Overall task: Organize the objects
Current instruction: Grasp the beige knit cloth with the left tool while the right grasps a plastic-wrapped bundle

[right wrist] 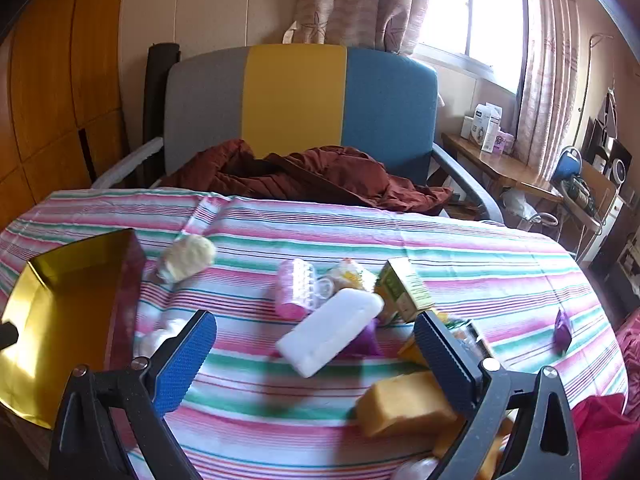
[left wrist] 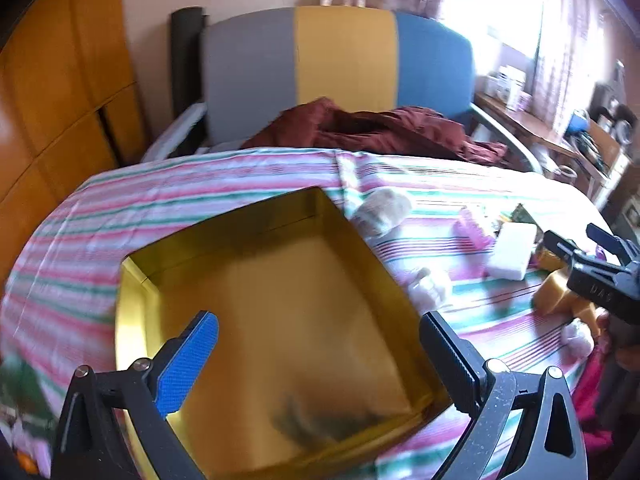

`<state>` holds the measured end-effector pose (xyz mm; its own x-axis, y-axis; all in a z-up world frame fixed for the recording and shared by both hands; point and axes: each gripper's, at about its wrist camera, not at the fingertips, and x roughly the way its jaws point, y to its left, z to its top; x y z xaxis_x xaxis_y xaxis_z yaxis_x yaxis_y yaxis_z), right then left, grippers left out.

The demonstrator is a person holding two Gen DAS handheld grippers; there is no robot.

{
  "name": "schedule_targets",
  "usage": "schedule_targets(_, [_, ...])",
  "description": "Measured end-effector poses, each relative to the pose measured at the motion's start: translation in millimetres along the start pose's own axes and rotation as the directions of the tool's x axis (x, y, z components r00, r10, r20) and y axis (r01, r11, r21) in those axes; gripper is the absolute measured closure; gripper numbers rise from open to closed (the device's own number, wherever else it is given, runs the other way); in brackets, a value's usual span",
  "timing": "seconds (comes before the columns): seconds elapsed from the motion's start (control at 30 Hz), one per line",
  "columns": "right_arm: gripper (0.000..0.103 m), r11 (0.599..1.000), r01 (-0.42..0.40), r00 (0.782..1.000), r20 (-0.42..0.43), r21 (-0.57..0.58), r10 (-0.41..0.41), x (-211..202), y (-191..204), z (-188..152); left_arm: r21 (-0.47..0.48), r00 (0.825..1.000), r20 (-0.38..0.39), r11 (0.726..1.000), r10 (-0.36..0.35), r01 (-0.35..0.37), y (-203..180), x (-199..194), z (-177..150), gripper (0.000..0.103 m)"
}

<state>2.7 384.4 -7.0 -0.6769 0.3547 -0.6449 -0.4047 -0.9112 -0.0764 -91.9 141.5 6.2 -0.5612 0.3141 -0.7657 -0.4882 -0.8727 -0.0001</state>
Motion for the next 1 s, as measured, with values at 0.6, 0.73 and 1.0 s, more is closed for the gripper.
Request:
schedule_targets(0.6, [0.002, 0.990, -0.142, 0.989, -0.049, 0.001, 0.142, 24.3, -12.3, -6.3, 0.273, 0.995, -0.092, 0.959, -0.048, 0.071, -74.3, 127.5, 101.4, 0.015])
schedule_targets(0.73, [0.002, 0.986, -0.166, 0.985, -0.043, -0.008, 0.165, 22.4, -8.3, -6.3, 0.281, 0.989, -0.149, 0.958, -0.020, 0.062, -80.9, 163.7, 109.1, 0.019])
schedule_targets(1.0, [0.002, 0.984, -0.176, 0.984, -0.044, -0.038, 0.174, 22.0, -1.4, -5.8, 0.248, 0.972, -0.232, 0.963, -0.046, 0.105, -84.4, 208.2, 109.6, 0.044])
